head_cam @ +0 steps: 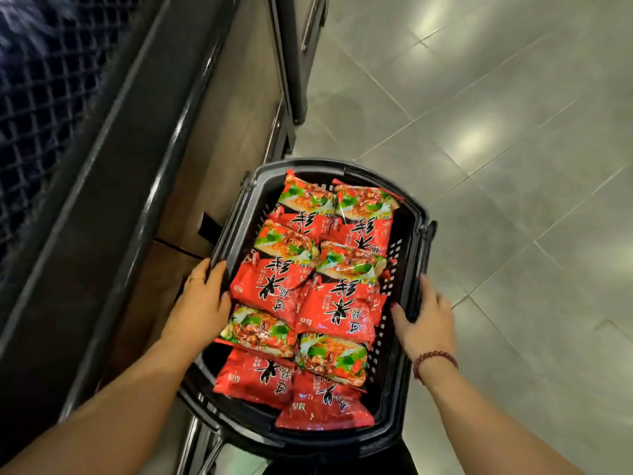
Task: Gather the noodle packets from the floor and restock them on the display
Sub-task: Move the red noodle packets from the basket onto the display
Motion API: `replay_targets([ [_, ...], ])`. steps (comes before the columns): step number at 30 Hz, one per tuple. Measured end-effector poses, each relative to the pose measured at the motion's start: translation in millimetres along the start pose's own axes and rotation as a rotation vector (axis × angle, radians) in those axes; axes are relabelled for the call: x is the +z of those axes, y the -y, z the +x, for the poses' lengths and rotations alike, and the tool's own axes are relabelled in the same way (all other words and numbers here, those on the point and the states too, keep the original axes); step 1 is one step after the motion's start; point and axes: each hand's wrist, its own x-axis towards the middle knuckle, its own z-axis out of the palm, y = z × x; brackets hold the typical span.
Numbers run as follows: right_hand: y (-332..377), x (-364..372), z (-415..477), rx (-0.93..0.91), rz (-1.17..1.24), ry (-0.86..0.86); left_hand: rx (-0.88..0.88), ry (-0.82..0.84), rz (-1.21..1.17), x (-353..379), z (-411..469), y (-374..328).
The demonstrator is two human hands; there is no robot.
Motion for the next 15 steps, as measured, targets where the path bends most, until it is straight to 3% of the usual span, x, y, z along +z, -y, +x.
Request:
replay_targets([
  [7,99.7,-105.2,-63.6,-0.368,-0.280,-0.025,0.278,-0.172,0.111,-104.2,-71.1,-68.8],
  [11,141.2,-163.9,-122.2,-0.514,-0.335,-0.035,0.441,-0.314,0.028,-172.9,-124.5,-102.8],
  [15,161.1,-206.6,-172.1,-0.621,-0.435,-0.086,0.473,-0.356,-0.009,-224.6,-173.3,-127.5],
])
